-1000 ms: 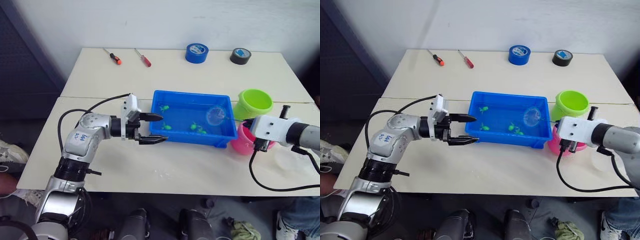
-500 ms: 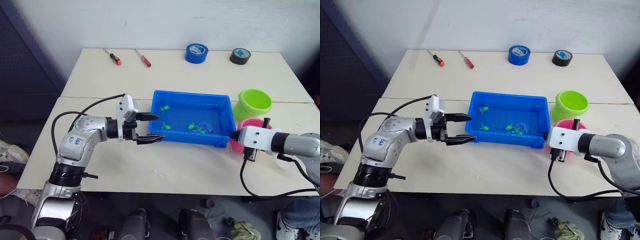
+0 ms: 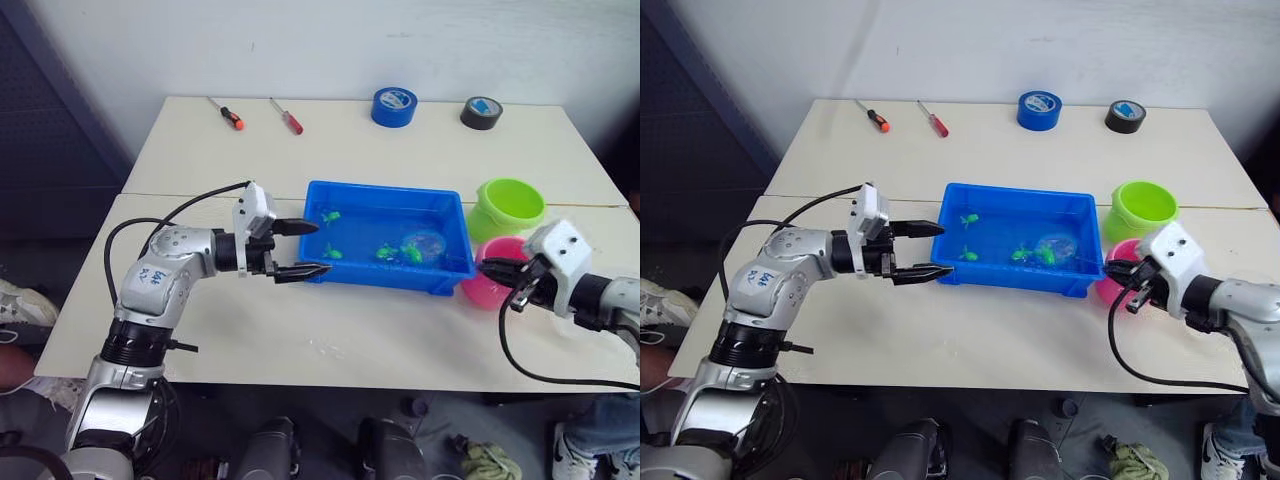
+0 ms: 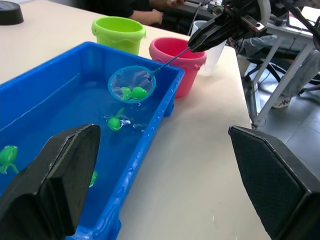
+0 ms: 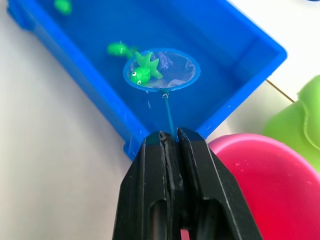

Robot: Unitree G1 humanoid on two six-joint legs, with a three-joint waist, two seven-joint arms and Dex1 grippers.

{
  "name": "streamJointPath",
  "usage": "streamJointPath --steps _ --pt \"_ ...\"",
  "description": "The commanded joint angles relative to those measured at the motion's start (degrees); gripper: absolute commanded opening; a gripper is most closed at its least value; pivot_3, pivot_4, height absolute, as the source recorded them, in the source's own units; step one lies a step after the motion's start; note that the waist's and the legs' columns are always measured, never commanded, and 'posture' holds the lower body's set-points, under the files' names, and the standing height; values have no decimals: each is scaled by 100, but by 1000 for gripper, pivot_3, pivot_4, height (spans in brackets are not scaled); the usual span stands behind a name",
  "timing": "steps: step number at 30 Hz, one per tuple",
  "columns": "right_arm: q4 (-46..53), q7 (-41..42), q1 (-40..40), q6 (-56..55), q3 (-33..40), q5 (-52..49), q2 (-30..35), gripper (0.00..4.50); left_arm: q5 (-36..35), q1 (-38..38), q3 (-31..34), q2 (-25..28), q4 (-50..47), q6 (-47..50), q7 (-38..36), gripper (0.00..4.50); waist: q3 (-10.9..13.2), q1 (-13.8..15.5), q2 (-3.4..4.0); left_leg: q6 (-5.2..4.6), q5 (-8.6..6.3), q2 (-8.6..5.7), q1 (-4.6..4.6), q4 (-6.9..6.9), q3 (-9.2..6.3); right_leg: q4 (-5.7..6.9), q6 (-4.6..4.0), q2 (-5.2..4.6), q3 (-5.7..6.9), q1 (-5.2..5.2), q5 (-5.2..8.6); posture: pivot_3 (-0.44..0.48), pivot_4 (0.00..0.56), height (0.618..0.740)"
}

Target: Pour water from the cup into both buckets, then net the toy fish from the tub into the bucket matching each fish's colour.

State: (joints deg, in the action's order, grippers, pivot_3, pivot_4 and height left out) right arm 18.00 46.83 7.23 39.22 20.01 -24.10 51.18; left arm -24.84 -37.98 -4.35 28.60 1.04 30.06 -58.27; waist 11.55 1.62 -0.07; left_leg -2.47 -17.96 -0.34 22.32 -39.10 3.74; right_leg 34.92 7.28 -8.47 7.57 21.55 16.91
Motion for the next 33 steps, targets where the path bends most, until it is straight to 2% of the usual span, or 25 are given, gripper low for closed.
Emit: streamJointPath --steps 1,5,9,12,17,22,25,27,33 --pt "495 -488 163 933 814 -693 -147 0 -430 -263 230 -310 -66 195 86 4476 0 6 0 0 0 0 1 0 -1 0 0 -1 -1 0 0 0 150 740" --pt "501 -1242 453 1502 1434 -725 -160 0 -540 -352 145 -489 -136 291 -2 4476 -1 -5 1 0 0 0 0 0 -2 2 0 0 -1 0 0 0 150 740" --pt "96 -1793 666 1260 1462 -228 -9 0 -446 -415 96 -547 -45 205 8 4476 -1 -11 1 1 -1 0 0 1 1 2 0 1 0 1 0 0 150 740" --pt "-371 -1941 696 374 930 568 352 0 -397 -440 88 -544 7 147 -10 4476 -1 -14 2 1 -1 -1 0 2 6 0 0 1 -2 2 0 0 150 740" --pt "-1346 -1956 591 -2303 -572 2580 1435 0 -386 -406 118 -502 -25 109 7 4476 -1 -34 2 -1 0 -5 -1 7 26 -2 0 1 -15 11 0 0 150 740" --pt "-2405 -2720 850 -4711 -1875 4908 2607 0 -384 -324 160 -452 -122 115 67 4476 0 -33 4 0 1 -2 -1 10 29 -2 1 2 -19 16 1 0 150 740" --pt "-2888 -2721 1116 -5089 -2196 5412 2784 0 -386 -303 200 -414 -146 113 115 4476 1 -46 5 2 1 1 -1 6 28 -7 0 3 -20 13 1 0 150 740" --pt "-3134 -2551 1181 -5096 -2128 5207 2639 0 -399 -290 221 -394 -163 122 132 4476 1 -41 5 4 2 2 0 8 27 -9 0 4 -20 13 1 0 150 740" --pt "-3179 -2644 1207 -5621 -2191 5607 2742 0 -405 -248 225 -326 -165 102 132 4476 1 -44 6 5 3 3 0 8 23 -13 0 5 -15 8 1 0 150 740"
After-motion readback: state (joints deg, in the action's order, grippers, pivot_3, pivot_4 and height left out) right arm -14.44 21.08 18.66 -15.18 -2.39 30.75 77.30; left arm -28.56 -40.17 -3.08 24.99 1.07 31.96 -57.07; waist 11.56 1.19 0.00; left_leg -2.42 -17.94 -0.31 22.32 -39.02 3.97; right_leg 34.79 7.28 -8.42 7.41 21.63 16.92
